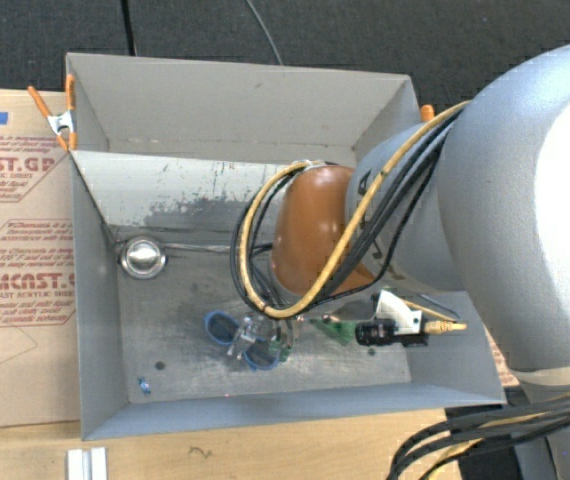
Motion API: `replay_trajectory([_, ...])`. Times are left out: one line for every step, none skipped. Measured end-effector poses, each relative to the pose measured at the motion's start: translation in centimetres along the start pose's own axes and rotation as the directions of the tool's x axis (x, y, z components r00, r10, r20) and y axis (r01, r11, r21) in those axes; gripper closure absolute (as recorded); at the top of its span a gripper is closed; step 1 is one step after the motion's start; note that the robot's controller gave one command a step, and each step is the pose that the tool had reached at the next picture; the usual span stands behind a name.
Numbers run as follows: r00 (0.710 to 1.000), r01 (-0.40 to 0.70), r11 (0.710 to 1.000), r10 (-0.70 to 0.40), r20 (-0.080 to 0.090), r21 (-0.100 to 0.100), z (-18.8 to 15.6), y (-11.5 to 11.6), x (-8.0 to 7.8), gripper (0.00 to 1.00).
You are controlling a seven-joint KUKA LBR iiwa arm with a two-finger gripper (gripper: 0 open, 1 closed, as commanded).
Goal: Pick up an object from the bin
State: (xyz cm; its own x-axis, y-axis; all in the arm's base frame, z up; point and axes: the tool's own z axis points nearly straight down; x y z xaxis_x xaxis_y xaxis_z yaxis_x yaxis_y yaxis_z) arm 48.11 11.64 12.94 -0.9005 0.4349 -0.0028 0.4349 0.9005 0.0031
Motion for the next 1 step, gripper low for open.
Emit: replay_trajectory([1.0, 0.001, 1.0, -0.001, -0.004, 0.003, 0.0, 0.02, 0.07, 1.0])
